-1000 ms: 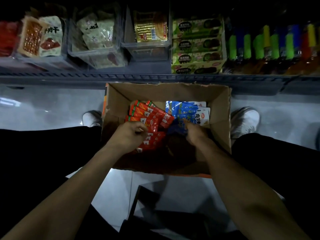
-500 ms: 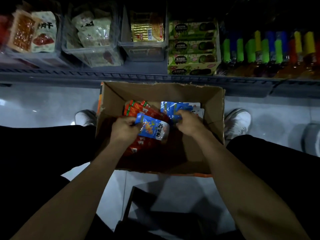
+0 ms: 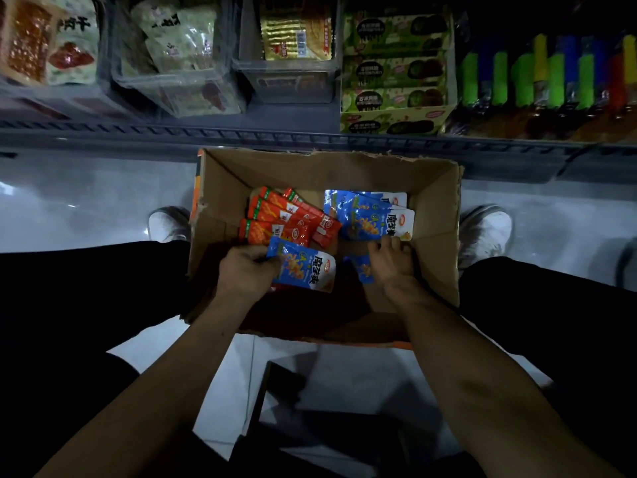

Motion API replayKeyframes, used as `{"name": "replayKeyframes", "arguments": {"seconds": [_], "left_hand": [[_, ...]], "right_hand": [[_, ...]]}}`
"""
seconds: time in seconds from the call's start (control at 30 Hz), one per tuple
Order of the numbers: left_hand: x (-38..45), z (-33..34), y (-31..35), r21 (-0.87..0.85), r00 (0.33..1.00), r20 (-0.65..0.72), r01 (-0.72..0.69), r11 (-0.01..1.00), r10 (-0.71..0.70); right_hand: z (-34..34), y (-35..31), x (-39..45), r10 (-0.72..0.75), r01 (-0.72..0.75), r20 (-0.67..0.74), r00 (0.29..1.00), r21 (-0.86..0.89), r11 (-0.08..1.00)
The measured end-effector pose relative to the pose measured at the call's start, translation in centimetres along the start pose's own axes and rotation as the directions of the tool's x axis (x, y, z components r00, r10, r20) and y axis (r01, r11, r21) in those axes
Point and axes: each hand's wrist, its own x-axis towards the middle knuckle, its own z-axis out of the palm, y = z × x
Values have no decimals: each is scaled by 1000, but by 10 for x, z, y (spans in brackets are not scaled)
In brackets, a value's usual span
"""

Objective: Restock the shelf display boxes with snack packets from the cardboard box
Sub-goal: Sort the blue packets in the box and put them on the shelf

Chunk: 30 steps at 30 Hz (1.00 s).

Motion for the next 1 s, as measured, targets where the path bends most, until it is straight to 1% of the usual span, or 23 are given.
{"name": "replayKeyframes", "arguments": {"seconds": [0.03, 0.1, 0.17, 0.23, 0.3, 0.33, 0.37, 0.47, 0.57, 0.6, 0.67, 0.7, 0.73, 0.8, 0.83, 0.87, 0.9, 1.0], "left_hand": [[1, 0, 0, -7, 1000, 7, 0, 1000, 0], [3, 0, 1, -21, 1000, 16, 11, 1000, -10], [4, -1, 5, -46, 999, 27, 21, 999, -20], [4, -3, 9, -121, 998, 48, 37, 992, -31], [2, -7, 18, -198, 995, 81, 72, 978, -56], [-1, -9, 24, -247, 993, 92, 89, 965, -69], [-5, -12, 29, -302, 992, 97, 105, 948, -80], [-17, -19, 43, -446, 989, 126, 124, 886, -74], [-27, -20, 52, -493, 991, 134, 53, 868, 15], [-31, -21, 55, -504, 991, 122, 21, 863, 47], [-40, -21, 62, -552, 994, 65, -42, 833, 93], [-43, -22, 66, -580, 994, 26, -71, 812, 106], [-47, -23, 69, -604, 994, -15, -95, 792, 108], [-53, -26, 75, -642, 991, -97, -134, 755, 93], [-55, -28, 78, -665, 988, -130, -149, 732, 83], [-57, -29, 82, -686, 986, -152, -158, 710, 73], [-60, -31, 85, -697, 983, -170, -166, 697, 65], [-71, -34, 97, -737, 981, -186, -182, 651, 64]], "right_hand": [[-4, -1, -2, 11, -13, 33, 999, 51, 999], [-16, 0, -4, 41, -60, 97, 994, 206, 977], [-30, 2, -8, 52, -79, 76, 996, 414, 907], [-51, 3, -12, -72, 4, 93, 993, 588, 809], [-74, 5, -17, -166, 31, 112, 980, 733, 680], [-86, 4, -22, -209, 49, 113, 971, 767, 640], [-97, 4, -26, -235, 62, 112, 966, 777, 626], [-132, 0, -45, -285, 94, 118, 951, 769, 633], [-157, -9, -69, -316, 155, 38, 948, 812, 563], [-163, -12, -77, -305, 167, 5, 952, 828, 536], [-172, -14, -92, -292, 208, -78, 953, 870, 448], [-176, -14, -99, -268, 224, -123, 956, 895, 387], [-180, -13, -106, -223, 227, -163, 961, 927, 300], [-182, -12, -117, -73, 226, -224, 972, 974, 19], [-183, -12, -123, -8, 210, -213, 977, 967, -146], [-182, -13, -127, 24, 182, -183, 983, 940, -288], [-185, -16, -133, 33, 162, -162, 986, 902, -400], [-186, -31, -139, 83, 143, -116, 990, 805, -576]]}}
